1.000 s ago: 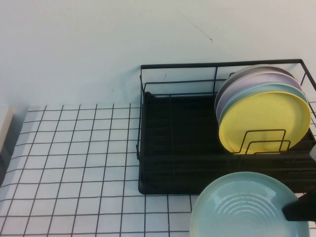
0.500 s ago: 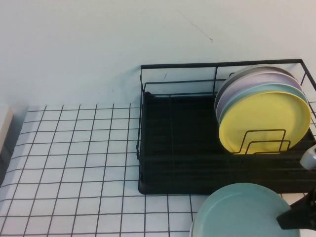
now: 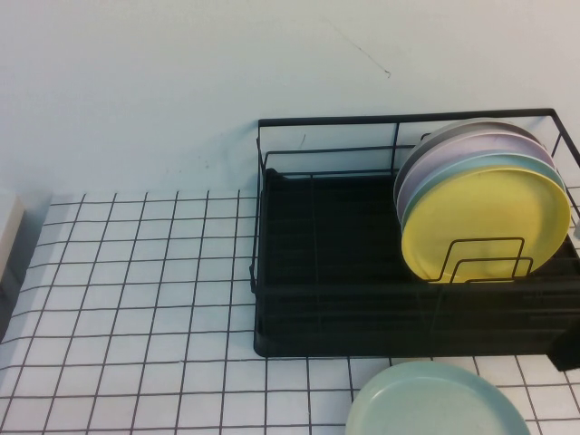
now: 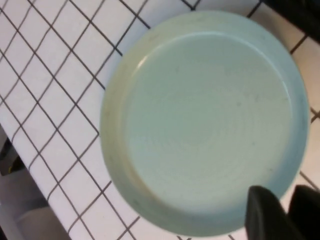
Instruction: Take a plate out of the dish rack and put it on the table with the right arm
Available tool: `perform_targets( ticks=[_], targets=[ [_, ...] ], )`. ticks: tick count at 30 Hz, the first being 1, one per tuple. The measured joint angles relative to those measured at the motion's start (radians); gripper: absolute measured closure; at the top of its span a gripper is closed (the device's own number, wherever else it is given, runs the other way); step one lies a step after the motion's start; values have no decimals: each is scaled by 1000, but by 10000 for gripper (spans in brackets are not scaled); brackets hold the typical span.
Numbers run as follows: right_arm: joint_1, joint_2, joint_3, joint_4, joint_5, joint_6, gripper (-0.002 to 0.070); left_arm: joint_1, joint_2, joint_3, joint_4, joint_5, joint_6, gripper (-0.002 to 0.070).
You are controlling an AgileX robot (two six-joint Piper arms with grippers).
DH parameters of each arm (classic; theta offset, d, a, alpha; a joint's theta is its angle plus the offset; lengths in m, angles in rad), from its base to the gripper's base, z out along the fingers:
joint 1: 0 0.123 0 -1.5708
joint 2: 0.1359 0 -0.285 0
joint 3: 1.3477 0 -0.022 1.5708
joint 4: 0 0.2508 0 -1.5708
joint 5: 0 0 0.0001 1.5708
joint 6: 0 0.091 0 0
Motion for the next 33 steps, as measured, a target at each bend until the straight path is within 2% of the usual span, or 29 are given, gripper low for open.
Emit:
perform_targets(
  ticks=[2, 6, 9, 16, 22, 27, 33],
  targets=[
    [0, -72, -5, 26, 2, -6, 603, 0, 0, 0, 0, 0, 0, 678],
    [0, -261, 8, 125, -33, -70, 661, 0, 0, 0, 0, 0, 0, 678],
    [0, -416, 30, 172, -84, -106, 668, 0, 0, 0, 0, 0, 0, 678],
    [0, -810, 168, 208, -347, -103, 674, 0, 0, 0, 0, 0, 0, 678],
    [0, -1107, 328, 252, -446, -103, 676, 0, 0, 0, 0, 0, 0, 678],
    [0, -1238, 400, 256, -435, -103, 676, 0, 0, 0, 0, 0, 0, 678],
    [0, -1290, 413, 184, -281, -90, 677, 0, 0, 0, 0, 0, 0, 678]
  ],
)
